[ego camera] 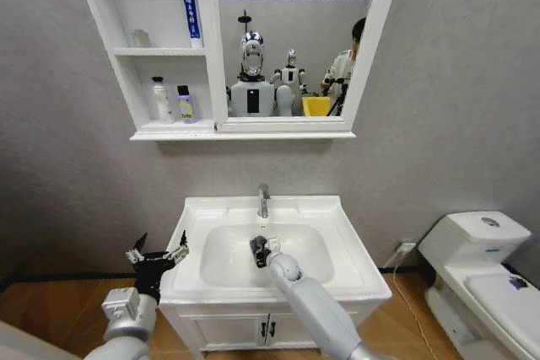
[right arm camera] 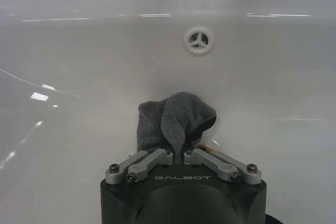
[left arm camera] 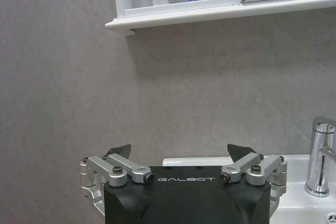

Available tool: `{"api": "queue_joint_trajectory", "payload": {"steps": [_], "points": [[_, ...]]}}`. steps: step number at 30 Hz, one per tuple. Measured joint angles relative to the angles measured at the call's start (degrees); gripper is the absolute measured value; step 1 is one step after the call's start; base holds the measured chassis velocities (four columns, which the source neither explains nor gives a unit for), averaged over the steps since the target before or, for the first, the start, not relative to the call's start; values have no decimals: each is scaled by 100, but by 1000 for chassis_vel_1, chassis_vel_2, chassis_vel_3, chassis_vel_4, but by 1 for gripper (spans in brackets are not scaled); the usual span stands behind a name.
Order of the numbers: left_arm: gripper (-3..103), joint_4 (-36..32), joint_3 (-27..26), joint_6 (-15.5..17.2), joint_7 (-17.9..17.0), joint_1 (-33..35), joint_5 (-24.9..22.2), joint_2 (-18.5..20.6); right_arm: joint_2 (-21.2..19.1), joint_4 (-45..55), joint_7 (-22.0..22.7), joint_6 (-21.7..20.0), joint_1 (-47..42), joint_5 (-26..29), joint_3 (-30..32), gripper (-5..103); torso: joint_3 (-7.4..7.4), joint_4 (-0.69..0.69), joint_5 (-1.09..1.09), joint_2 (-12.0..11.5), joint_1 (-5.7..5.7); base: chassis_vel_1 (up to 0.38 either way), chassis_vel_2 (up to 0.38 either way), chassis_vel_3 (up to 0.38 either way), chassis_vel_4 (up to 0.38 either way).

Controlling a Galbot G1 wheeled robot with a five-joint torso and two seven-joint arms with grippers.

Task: Move facial cleanser and shampoo from washbasin to cabinet, then wipe washbasin with towel.

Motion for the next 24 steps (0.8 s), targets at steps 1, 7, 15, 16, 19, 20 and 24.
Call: {"api": "queue_joint_trajectory", "payload": {"steps": [1, 7, 15, 16, 19, 20, 24], "points": [[100, 0, 0, 0, 0, 0, 0, 0, 0, 0, 0, 0, 0, 0, 0, 3, 0, 0, 0, 0, 0, 0, 0, 0, 0], [100, 0, 0, 0, 0, 0, 0, 0, 69, 45, 559, -84, 1, 340, -51, 3, 0, -1, 0, 0, 0, 0, 0, 0, 0], [100, 0, 0, 0, 0, 0, 0, 0, 79, 76, 802, -25, -105, 453, 17, 3, -1, 1, 1, 1, 0, 0, 0, 0, 0], [100, 0, 0, 0, 0, 0, 0, 0, 27, 105, 769, -12, -147, 359, 54, 3, 0, 1, 1, 1, -1, 0, 0, 0, 0], [100, 0, 0, 0, 0, 0, 0, 0, -111, 206, 738, 3, -233, 286, 141, 3, -1, -1, 1, 1, -1, 0, 0, 0, 0], [100, 0, 0, 0, 0, 0, 0, 0, -111, 206, 738, 3, -233, 286, 141, 3, -1, -1, 1, 1, -1, 0, 0, 0, 0], [100, 0, 0, 0, 0, 0, 0, 0, -337, 375, 718, 4, -351, 287, 266, 3, -1, 0, 1, 1, -1, 0, 0, 0, 0]]}}
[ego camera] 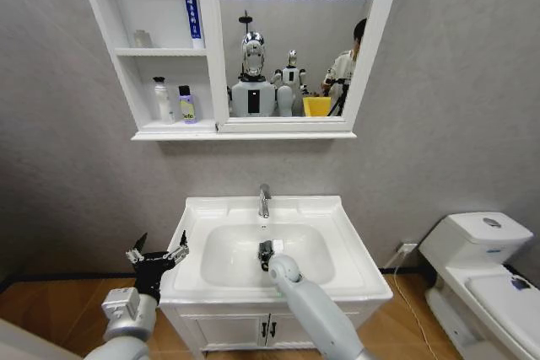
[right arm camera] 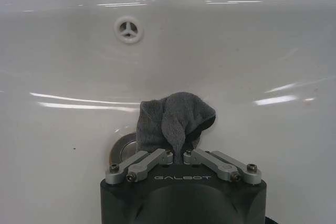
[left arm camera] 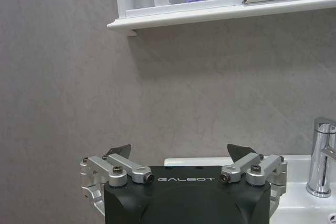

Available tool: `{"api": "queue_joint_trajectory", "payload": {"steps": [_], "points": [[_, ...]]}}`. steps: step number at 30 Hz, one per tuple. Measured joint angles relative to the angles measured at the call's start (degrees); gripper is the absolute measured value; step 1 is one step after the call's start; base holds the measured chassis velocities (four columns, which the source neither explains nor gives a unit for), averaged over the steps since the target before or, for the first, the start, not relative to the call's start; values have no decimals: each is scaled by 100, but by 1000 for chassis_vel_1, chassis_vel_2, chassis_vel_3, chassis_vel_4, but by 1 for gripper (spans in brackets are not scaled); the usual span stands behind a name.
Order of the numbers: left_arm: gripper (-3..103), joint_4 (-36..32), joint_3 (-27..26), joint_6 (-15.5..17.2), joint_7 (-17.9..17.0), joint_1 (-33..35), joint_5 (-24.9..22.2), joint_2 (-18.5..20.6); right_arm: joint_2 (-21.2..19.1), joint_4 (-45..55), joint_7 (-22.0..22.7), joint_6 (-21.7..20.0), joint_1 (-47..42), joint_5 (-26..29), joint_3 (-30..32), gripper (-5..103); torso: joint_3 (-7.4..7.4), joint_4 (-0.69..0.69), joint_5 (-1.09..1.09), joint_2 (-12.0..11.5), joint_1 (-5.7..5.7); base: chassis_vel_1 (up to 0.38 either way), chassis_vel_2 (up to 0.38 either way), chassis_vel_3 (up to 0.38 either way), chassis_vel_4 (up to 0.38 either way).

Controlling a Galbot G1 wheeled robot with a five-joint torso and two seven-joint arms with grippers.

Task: Move facial cleanser and shampoo from washbasin to cabinet, then wipe washbasin with towel.

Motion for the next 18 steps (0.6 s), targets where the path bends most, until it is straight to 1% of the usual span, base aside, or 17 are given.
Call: {"api": "queue_joint_trajectory", "payload": {"steps": [3, 8, 12, 18], "points": [[100, 0, 0, 0, 0, 0, 0, 0, -164, 154, -3, -1, -99, 17, 164, 3, 0, -1, 0, 0, 0, 0, 0, 0, 0], [100, 0, 0, 0, 0, 0, 0, 0, -300, 294, -27, -38, -106, 133, 244, 3, 1, -2, -1, -1, 0, 0, 0, 0, 0], [100, 0, 0, 0, 0, 0, 0, 0, -293, 208, -102, -44, -36, 159, 196, 3, 1, -2, -2, -1, 0, 0, 0, 0, 0], [100, 0, 0, 0, 0, 0, 0, 0, -118, -62, -263, 13, 117, 77, 80, 3, 1, -1, -2, 0, 0, 0, 0, 0, 0]]}}
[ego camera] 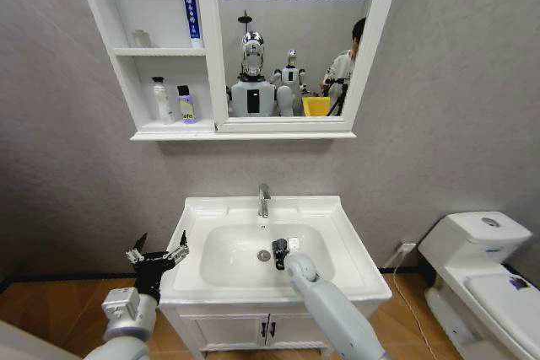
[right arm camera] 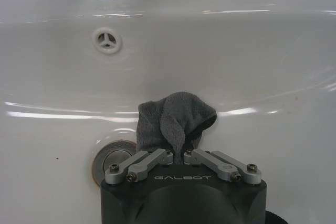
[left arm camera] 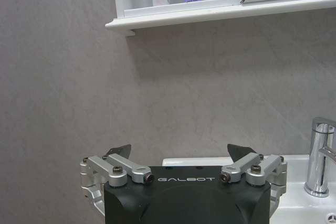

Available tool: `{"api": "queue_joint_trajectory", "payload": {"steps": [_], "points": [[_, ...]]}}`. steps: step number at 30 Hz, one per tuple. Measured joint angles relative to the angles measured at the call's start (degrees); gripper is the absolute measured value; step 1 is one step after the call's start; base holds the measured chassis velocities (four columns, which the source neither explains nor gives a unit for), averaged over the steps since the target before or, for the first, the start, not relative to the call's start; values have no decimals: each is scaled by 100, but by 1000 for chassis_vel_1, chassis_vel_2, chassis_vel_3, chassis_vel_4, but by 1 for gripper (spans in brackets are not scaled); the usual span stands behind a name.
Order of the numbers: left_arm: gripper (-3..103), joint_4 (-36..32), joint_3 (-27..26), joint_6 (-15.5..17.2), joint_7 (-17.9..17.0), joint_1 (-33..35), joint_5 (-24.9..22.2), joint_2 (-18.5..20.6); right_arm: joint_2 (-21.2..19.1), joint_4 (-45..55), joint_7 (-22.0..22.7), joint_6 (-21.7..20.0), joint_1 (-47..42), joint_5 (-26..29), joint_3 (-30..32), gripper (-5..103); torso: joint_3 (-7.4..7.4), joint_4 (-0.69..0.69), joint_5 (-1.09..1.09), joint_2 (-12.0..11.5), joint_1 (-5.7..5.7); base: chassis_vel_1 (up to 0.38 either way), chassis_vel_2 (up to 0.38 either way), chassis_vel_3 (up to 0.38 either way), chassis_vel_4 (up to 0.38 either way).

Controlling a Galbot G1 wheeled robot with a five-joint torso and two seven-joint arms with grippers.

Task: Move facial cleanser and shampoo from washbasin to cabinet, then wipe washbasin with towel.

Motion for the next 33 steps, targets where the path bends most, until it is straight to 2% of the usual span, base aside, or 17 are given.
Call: {"api": "queue_joint_trajectory", "payload": {"steps": [4, 17, 22, 33], "points": [[100, 0, 0, 0, 0, 0, 0, 0, 210, -211, -152, 96, 160, -197, -208, 3, 0, 1, 1, 0, 1, 0, 0, 0, 0], [100, 0, 0, 0, 0, 0, 0, 0, 795, -635, -289, 147, 524, -279, -553, 3, 0, 2, 0, -1, 1, 0, 0, 0, 0], [100, 0, 0, 0, 0, 0, 0, 0, 705, -618, -288, 153, 464, -281, -521, 3, 0, 1, 1, -1, 1, 0, 0, 0, 0], [100, 0, 0, 0, 0, 0, 0, 0, 105, -55, -152, 77, 19, -40, -194, 3, 0, 0, 2, 0, 0, 0, 0, 0, 0]]}}
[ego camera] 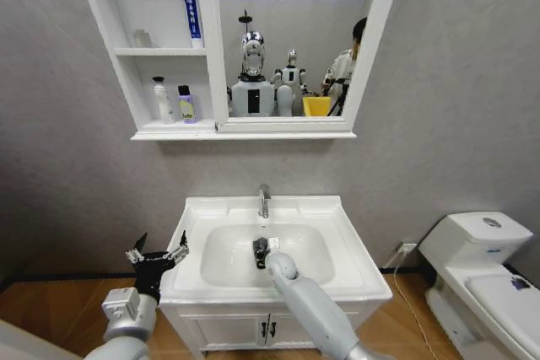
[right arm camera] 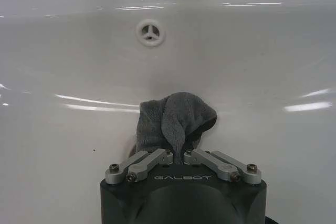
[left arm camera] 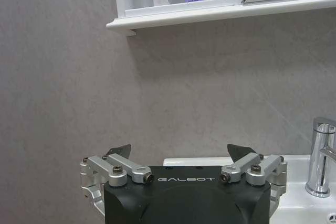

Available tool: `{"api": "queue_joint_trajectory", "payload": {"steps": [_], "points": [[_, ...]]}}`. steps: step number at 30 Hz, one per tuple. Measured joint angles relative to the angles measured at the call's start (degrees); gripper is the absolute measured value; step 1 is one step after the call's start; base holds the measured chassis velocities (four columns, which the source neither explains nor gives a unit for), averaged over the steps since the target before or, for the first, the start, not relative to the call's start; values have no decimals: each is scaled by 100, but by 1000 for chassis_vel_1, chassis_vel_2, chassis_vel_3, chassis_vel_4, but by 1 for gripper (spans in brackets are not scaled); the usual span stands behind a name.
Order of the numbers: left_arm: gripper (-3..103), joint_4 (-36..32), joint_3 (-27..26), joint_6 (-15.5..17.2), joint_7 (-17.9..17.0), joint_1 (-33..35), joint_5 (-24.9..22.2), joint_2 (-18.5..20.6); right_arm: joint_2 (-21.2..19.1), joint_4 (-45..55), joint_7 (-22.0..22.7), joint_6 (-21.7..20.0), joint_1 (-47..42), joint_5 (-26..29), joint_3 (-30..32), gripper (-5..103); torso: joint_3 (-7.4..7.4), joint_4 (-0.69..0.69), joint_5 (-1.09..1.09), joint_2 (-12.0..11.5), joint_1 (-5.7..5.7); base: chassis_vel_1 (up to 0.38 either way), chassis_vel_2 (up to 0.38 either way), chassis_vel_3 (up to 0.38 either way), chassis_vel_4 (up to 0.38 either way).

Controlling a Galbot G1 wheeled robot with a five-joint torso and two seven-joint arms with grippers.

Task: Move facial cleanser and shampoo from washbasin to cabinet, then wipe washbasin with towel.

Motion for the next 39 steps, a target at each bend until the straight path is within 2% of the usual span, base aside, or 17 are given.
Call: {"api": "queue_joint_trajectory", "payload": {"steps": [13, 31, 39], "points": [[100, 0, 0, 0, 0, 0, 0, 0, -280, 261, 163, -82, -65, 150, 182, 3, 0, -1, -1, 0, 0, 0, 0, 0, 0], [100, 0, 0, 0, 0, 0, 0, 0, 324, -345, -69, 70, 339, -73, -144, 3, 1, 0, -2, 0, 0, 0, 0, 0, 0], [100, 0, 0, 0, 0, 0, 0, 0, 227, -304, -83, 73, 296, -72, -135, 3, 1, 0, -1, 0, 0, 0, 0, 0, 0]]}}
